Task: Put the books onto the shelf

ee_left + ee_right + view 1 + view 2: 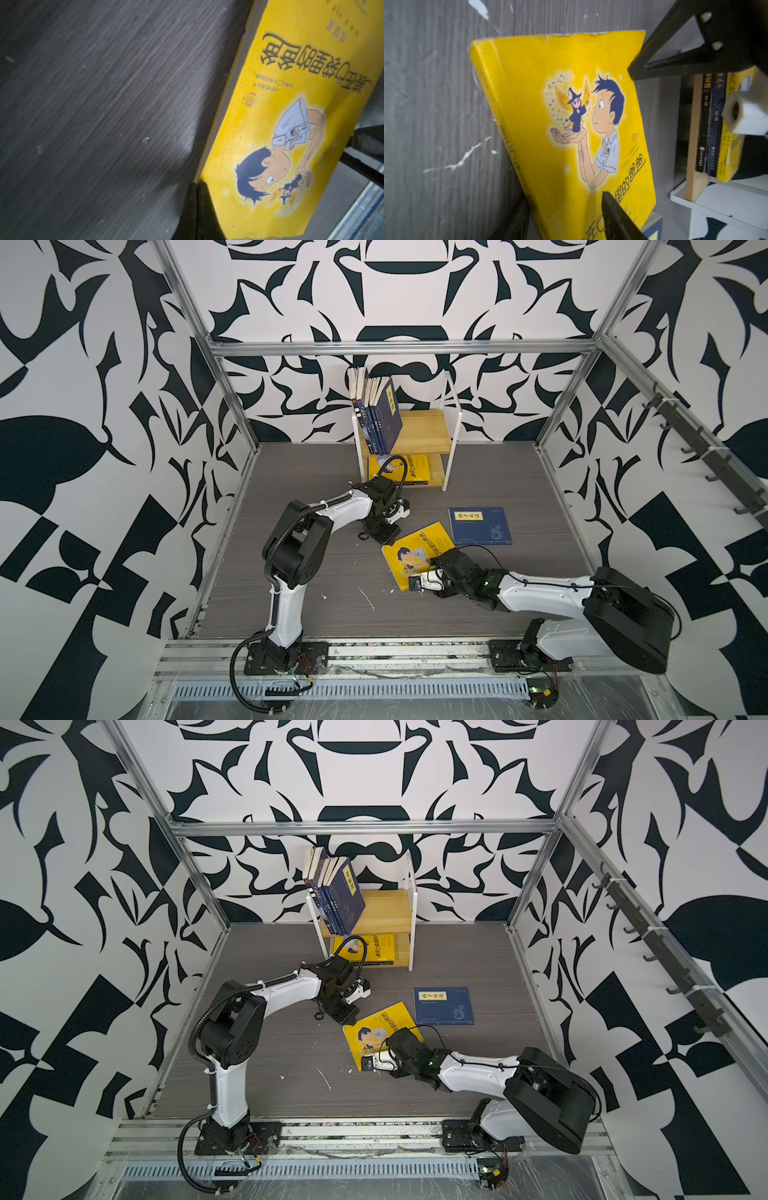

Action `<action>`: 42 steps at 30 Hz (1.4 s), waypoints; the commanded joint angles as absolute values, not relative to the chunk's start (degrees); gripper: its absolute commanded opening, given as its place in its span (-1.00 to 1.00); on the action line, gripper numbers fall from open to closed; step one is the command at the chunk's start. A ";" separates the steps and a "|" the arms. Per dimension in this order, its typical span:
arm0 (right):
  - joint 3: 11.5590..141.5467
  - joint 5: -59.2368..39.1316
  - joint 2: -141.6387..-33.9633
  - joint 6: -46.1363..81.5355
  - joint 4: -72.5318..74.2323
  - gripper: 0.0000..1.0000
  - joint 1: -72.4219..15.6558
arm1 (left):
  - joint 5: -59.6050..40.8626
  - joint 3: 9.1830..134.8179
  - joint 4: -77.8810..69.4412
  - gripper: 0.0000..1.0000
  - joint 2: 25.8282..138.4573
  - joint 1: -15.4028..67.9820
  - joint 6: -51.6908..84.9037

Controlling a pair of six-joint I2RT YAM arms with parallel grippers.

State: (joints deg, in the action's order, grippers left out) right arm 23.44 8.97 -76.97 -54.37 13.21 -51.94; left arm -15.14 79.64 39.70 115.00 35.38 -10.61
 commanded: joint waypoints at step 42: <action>33.42 23.30 -72.93 -62.66 23.32 -1.00 -54.40 | -15.16 59.64 33.09 1.00 82.94 12.74 -5.82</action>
